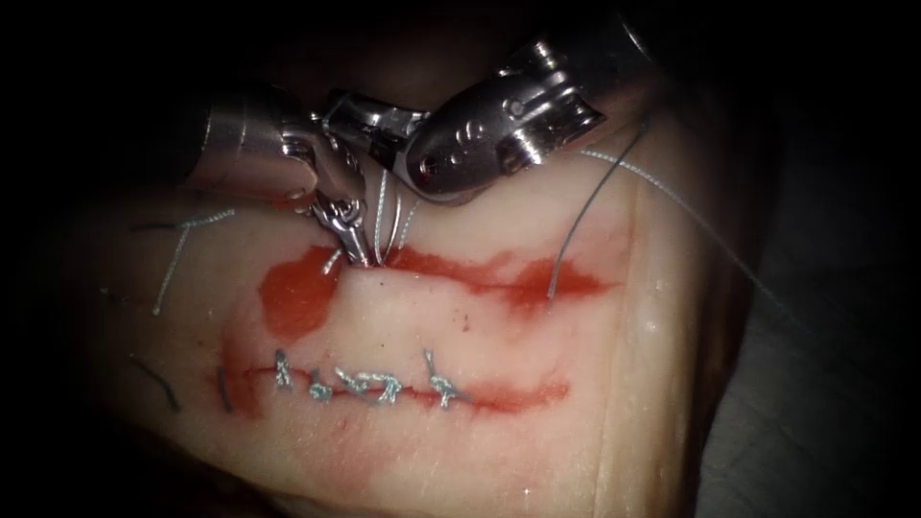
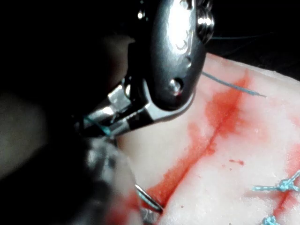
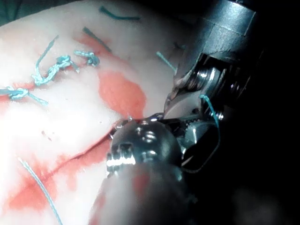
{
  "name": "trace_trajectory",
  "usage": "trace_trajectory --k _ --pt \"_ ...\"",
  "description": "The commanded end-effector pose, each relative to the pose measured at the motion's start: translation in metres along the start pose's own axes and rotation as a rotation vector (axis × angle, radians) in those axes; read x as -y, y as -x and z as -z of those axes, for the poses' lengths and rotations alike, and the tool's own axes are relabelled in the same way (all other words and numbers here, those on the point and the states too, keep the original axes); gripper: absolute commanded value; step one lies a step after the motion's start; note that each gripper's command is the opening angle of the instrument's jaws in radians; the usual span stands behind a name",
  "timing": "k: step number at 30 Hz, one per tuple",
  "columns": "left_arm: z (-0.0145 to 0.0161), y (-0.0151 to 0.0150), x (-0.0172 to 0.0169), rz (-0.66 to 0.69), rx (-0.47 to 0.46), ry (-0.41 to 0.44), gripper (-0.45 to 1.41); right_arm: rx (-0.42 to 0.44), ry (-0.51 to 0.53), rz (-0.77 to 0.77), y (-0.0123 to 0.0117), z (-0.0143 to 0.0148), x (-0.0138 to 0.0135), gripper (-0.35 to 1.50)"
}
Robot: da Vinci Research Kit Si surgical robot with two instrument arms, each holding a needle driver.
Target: Wound Closure
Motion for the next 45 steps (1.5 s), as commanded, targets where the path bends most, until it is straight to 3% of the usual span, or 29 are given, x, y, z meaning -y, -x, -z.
trace_trajectory --k 1,13,18,22,27,34,45 --pt "0.0004 0.0006 -0.0006 0.001 0.010 0.006 -0.45 0.004 -0.005 -0.005 -0.0002 -0.0010 -0.0001 -0.35" --pt "0.0023 0.0001 0.0000 0.002 0.036 0.015 -0.45 -0.007 -0.003 -0.026 -0.0005 -0.0009 -0.0001 -0.35" --pt "0.0033 -0.0003 0.0020 -0.006 0.063 0.022 -0.45 -0.002 -0.027 -0.035 -0.0005 -0.0008 0.0005 -0.35" --pt "0.0019 -0.0027 0.0045 -0.005 0.114 0.069 -0.45 -0.001 -0.033 -0.019 -0.0004 -0.0006 0.0011 -0.35" --pt "-0.0012 -0.0059 0.0080 0.002 0.284 0.153 -0.45 0.002 -0.034 -0.020 -0.0005 -0.0006 0.0012 -0.35" --pt "-0.0041 -0.0064 0.0103 -0.077 0.523 0.134 -0.45 0.002 -0.034 -0.019 -0.0005 -0.0006 0.0012 -0.35" --pt "-0.0068 -0.0033 0.0096 -0.119 0.645 0.230 -0.45 0.012 -0.048 -0.083 -0.0006 -0.0008 0.0011 -0.35"
